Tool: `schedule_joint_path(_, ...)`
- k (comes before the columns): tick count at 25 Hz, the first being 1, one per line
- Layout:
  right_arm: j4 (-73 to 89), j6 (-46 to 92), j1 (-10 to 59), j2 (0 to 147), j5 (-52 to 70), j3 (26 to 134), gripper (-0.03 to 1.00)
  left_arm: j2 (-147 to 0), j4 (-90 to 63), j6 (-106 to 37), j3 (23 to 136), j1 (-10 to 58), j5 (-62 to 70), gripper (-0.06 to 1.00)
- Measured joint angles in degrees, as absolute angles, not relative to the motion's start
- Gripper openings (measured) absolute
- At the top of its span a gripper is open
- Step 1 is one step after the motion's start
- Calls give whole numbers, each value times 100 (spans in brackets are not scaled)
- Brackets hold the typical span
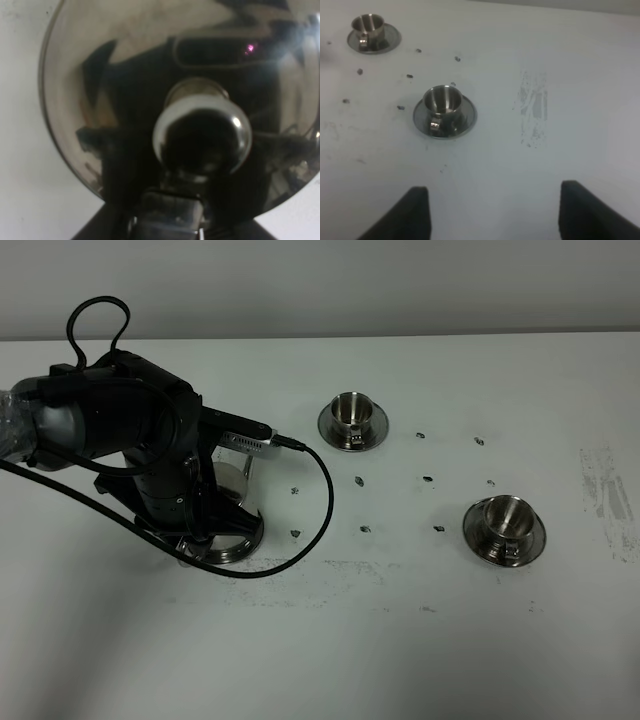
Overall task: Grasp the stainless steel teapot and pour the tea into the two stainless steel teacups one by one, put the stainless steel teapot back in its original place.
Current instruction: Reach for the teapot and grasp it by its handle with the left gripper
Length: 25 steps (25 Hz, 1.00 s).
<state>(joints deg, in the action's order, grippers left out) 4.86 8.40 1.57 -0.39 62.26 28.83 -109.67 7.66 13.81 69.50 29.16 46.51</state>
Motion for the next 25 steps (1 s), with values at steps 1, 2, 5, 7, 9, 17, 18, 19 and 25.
schedule_joint_path(1,486,840,157,-39,6226,2883,56,-10967,766,1388,6950,2916,4639,28)
schedule_joint_path(2,486,840,157,-39,6226,2883,56,-10967,768,1395,6950,2916,4632,25)
schedule_joint_path(5,486,840,157,-39,6226,2883,56,-10967,773,1437,6950,2916,4621,19)
schedule_joint_path(7,486,840,157,-39,6226,2883,56,-10967,766,1495,6950,2916,4587,19)
schedule_joint_path(9,486,840,157,-39,6226,2883,56,-10967,766,1517,6950,2916,4530,19)
schedule_joint_path(17,486,840,157,-39,6226,2883,56,-10967,766,1529,6950,2916,4440,19)
schedule_joint_path(18,486,840,157,-39,6226,2883,56,-10967,766,1529,6950,2916,4440,19)
schedule_joint_path(19,486,840,157,-39,6226,2883,56,-10967,766,1529,6950,2916,4440,19)
schedule_joint_path(25,486,840,157,-39,6226,2883,56,-10967,766,1355,6950,2916,4538,18)
